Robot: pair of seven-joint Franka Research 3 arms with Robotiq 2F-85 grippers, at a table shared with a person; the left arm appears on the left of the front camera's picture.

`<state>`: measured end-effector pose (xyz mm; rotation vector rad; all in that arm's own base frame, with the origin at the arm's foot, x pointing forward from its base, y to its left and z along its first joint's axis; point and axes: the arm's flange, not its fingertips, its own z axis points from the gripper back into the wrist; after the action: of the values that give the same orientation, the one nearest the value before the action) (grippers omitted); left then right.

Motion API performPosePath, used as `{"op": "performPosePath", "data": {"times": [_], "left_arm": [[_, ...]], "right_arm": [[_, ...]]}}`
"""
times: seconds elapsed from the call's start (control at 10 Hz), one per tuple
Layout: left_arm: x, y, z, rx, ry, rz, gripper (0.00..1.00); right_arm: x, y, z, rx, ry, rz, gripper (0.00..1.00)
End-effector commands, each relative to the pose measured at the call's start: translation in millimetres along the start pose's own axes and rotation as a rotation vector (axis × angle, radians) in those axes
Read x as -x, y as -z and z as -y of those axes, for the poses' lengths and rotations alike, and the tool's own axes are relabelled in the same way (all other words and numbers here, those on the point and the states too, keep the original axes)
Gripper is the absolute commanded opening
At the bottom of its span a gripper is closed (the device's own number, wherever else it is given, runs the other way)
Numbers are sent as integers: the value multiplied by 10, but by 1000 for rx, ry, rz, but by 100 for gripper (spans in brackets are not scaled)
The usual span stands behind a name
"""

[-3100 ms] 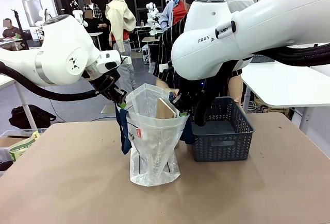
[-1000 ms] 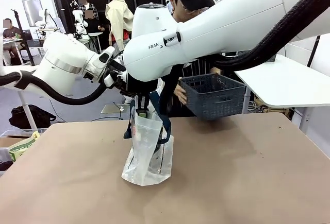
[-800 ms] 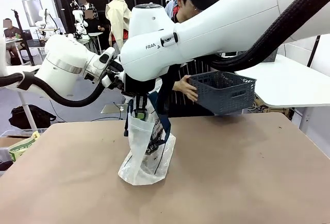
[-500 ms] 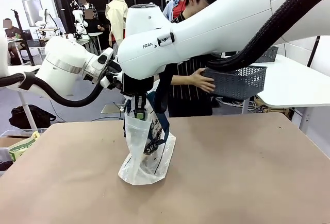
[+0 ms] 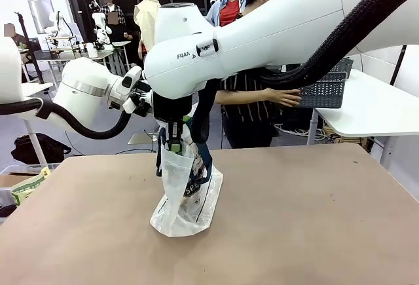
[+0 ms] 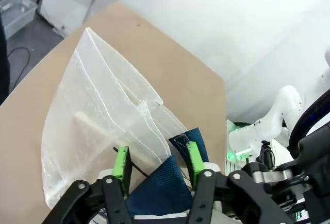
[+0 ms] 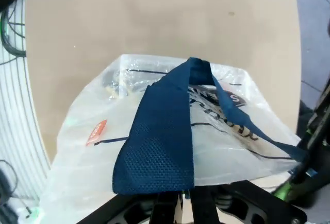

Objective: Transfer purchased items from the store into the shopping bag.
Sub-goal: Move the Reusable shopping bag to the right side of the table.

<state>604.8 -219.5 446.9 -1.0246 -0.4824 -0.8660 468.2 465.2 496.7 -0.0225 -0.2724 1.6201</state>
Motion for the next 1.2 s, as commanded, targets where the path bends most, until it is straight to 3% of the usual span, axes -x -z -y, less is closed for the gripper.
{"op": "performPosePath", "data": {"times": [0.0,0.6,0.9,1.0,1.1], "left_arm": [[-89,72,90,98,30,35,70],[-122,97,147,233,185,32,70],[-154,126,126,200,169,34,70],[-168,144,137,200,156,9,90],[-175,161,158,198,157,2,100]], "right_arm": [[-112,91,79,11,-36,2,0],[-182,130,95,8,-36,-9,0],[-195,136,101,9,-40,-13,0],[-198,140,101,8,-41,-14,0],[-205,143,99,8,-40,-14,0]]}}
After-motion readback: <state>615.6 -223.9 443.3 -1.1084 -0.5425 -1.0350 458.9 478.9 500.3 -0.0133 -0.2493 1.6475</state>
